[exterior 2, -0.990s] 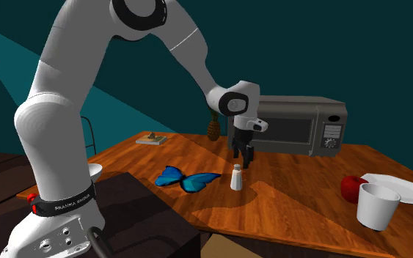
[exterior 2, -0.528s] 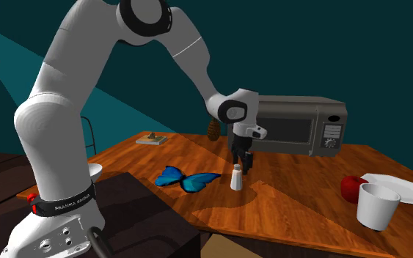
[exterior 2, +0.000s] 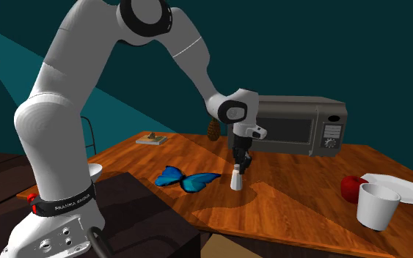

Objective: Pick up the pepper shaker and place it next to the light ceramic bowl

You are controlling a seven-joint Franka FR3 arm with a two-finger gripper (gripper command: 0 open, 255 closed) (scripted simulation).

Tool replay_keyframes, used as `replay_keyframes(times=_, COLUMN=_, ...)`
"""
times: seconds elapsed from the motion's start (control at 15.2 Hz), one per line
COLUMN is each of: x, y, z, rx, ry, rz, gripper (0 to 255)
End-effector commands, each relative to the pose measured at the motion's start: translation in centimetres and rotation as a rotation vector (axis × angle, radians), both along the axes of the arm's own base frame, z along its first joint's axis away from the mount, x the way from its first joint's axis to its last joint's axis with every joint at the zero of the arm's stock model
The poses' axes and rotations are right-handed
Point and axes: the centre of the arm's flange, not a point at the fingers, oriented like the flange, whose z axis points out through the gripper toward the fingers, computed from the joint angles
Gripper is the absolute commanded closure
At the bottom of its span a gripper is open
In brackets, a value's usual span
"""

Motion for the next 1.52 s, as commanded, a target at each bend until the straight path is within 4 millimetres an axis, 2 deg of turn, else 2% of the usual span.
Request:
replay_keyframes(times=0.0, x=0.0, y=0.0, z=0.0, rx=0.000, ry=0.001, rz=0.000, gripper=255)
replay_keyframes(times=0.4, x=0.0, y=0.0, z=0.0, rx=0.000, ry=0.001, rz=0.000, gripper=255)
replay_keyframes(times=1.45, x=0.0, y=0.0, z=8.4, rx=0.000, ry=0.001, rz=0.000, gripper=255)
